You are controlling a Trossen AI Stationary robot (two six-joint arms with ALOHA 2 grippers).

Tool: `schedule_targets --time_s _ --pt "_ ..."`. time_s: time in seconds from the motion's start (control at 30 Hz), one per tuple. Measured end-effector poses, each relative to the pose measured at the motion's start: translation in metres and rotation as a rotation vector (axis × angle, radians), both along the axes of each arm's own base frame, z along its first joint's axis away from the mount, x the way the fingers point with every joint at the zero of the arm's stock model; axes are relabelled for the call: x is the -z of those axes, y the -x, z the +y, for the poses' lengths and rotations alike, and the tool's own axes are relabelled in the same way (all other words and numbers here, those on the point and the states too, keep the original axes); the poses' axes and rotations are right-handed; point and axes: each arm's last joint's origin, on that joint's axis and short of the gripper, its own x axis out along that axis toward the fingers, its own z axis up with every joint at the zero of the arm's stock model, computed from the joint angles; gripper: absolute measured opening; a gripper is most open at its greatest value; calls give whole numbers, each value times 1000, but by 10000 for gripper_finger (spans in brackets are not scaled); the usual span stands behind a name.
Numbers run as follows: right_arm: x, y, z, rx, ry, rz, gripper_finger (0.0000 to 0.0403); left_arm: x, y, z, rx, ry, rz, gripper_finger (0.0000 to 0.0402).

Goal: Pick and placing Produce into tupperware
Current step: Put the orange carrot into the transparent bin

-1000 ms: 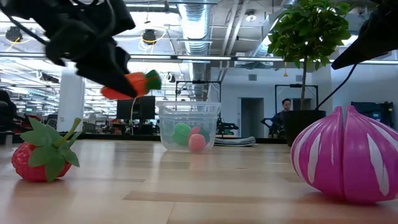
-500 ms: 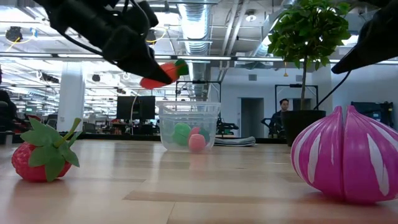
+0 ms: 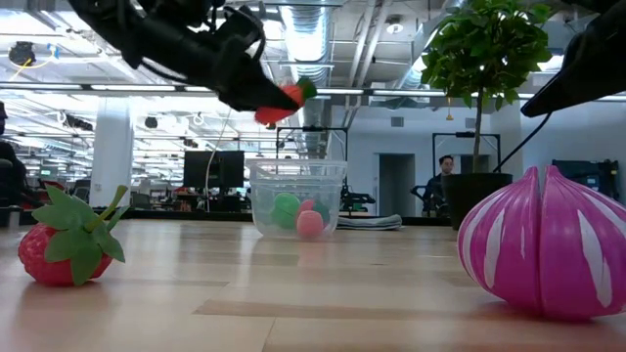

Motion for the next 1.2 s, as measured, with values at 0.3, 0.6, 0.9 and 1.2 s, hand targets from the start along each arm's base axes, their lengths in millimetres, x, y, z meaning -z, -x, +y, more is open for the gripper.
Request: schedule_targets --time_s 0.3,0.6,0.9,1.2 --pt "0 0 0 1 12 -9 306 9 -19 12 -72 142 -23 182" --pt "-1 0 -1 1 12 -8 306 27 -51 18 -100 186 126 182" --pt "0 3 3 -22 13 -5 306 35 -59 27 -151 238 166 182" --pt "-1 4 3 -27 15 -8 306 40 -54 38 -220 282 207 182"
